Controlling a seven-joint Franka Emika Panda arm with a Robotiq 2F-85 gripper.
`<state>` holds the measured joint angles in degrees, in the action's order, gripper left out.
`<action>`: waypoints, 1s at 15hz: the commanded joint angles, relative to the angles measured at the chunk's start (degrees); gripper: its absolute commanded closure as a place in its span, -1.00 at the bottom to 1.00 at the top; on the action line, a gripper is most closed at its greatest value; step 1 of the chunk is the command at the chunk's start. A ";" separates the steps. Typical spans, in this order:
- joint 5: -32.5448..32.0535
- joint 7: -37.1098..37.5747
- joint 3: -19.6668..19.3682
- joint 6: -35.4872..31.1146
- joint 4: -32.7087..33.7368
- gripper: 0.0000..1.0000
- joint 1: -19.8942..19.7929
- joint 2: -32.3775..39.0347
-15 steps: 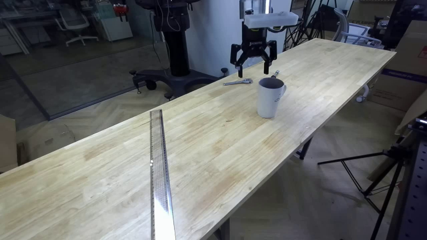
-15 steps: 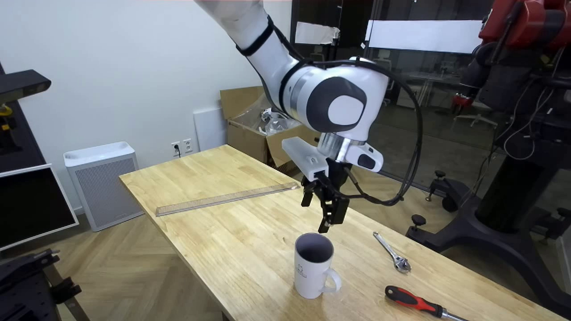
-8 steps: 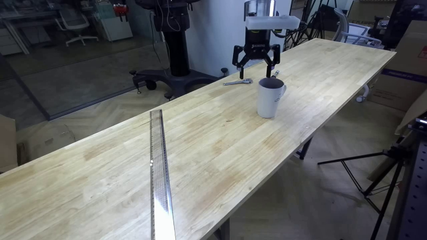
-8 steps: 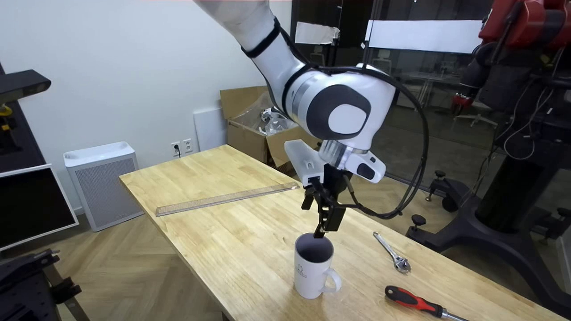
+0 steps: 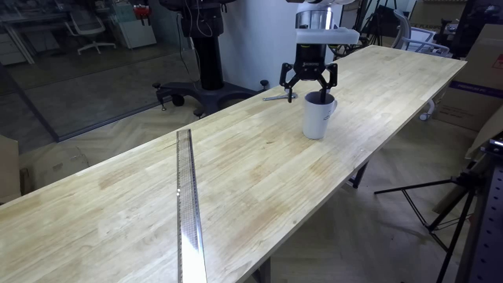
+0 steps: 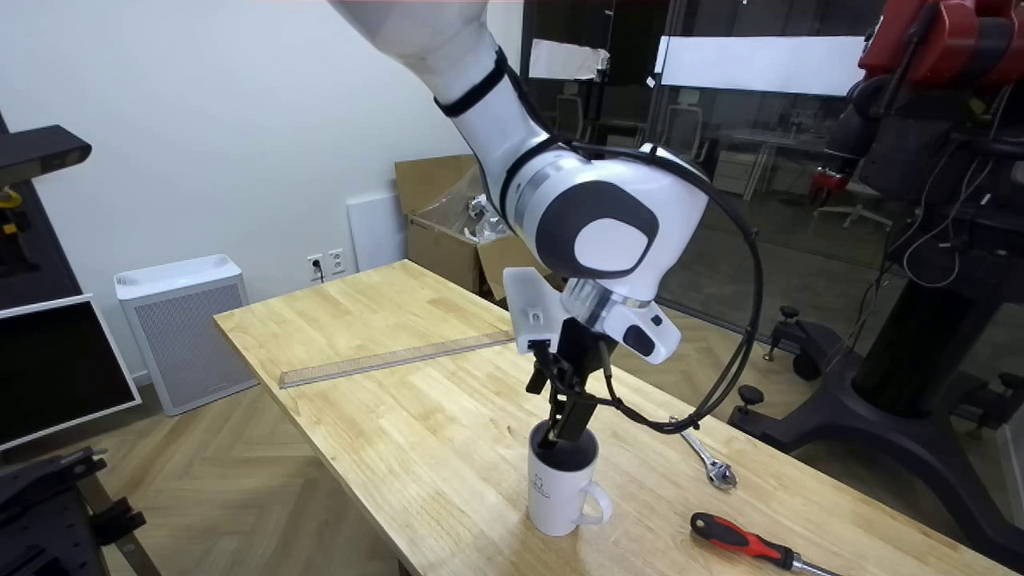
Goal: Move the mug to the left
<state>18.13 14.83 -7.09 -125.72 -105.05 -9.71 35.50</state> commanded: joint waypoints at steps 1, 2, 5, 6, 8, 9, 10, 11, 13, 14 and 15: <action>0.99 1.88 -0.53 -0.15 -2.16 -0.46 -0.51 -1.67; 1.09 1.35 -0.51 -0.31 -2.28 -0.34 -0.80 -1.69; 1.24 0.39 -0.39 -0.41 -2.28 0.10 -1.59 -1.70; 1.19 -0.13 -0.30 -0.09 -2.05 0.22 -1.88 -1.62; 0.78 -1.37 -0.17 0.43 -1.47 0.50 -2.30 -1.31; 0.53 -1.87 -0.15 0.61 -1.25 0.65 -2.36 -1.21; 0.21 -2.52 -0.15 1.00 -0.86 0.78 -2.42 -1.02; 0.03 -3.30 -0.09 1.42 -0.52 0.90 -2.53 -0.87; -0.11 -5.42 0.24 3.05 0.76 1.00 -3.07 -0.40; -0.29 -6.32 0.33 4.24 1.37 1.00 -3.30 -0.20; -0.57 -7.58 0.48 6.22 2.52 0.96 -3.64 0.20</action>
<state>18.15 9.73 -7.42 -124.29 -105.22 -11.98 35.46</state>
